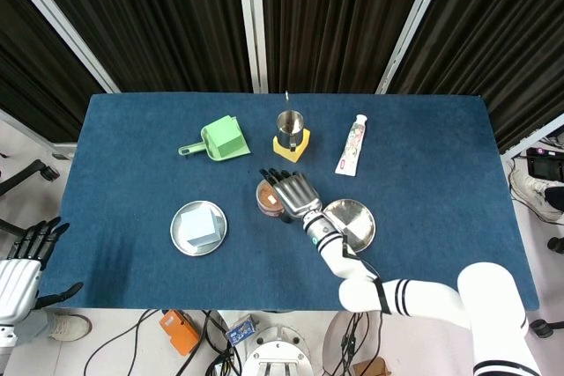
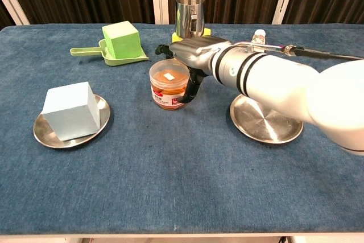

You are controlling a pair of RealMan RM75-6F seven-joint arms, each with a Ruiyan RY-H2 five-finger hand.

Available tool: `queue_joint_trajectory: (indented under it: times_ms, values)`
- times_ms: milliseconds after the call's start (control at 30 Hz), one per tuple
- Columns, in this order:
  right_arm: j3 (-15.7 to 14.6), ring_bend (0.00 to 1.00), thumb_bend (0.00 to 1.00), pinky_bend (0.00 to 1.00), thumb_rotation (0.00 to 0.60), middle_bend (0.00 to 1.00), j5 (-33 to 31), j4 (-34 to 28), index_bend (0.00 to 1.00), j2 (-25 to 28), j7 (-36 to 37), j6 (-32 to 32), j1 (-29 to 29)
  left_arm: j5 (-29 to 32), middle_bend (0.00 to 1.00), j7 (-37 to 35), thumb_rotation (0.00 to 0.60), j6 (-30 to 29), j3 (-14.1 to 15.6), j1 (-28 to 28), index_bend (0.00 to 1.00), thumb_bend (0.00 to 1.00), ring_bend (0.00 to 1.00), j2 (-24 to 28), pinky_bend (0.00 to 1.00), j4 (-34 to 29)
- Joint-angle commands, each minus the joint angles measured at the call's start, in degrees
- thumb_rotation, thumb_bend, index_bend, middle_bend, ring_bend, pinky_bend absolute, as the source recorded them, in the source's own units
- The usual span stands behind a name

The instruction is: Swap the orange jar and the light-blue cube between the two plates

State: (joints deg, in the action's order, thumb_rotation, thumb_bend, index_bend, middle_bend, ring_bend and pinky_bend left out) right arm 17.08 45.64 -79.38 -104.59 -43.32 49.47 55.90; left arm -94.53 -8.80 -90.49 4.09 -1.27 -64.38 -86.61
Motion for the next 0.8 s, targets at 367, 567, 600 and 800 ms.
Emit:
queue_joint_trajectory:
  times_ms: [367,567,600,800]
  values:
    - [-21.8,0.00,0.16,0.00,0.524,0.00,34.1,-26.8,0.00,31.3,12.6,23.9,-23.1,-7.7,0.02,-5.0,0.600,-2.3,1.0,2.2,0.08,0.08,0.00,-5.4,0.08,2.6]
    - [-32.4,0.00,0.16,0.00,0.525,0.00,43.9,-16.1,0.00,37.7,27.8,43.8,-41.2,-7.7,0.04,-10.4,0.600,0.9,-1.6,6.9,0.08,0.12,0.00,-12.9,0.08,-1.0]
    - [-32.6,0.00,0.16,0.00,0.526,0.00,43.5,-14.3,0.00,37.6,31.3,45.7,-43.6,-7.3,0.04,-9.3,0.600,3.8,-2.0,8.5,0.08,0.13,0.00,-13.5,0.08,-2.3]
    - [-33.2,0.00,0.16,0.00,0.528,0.00,47.3,-8.8,0.00,38.6,40.3,49.0,-48.0,1.1,0.04,8.6,0.600,18.5,-5.9,15.1,0.08,0.12,0.01,-18.0,0.08,-9.3]
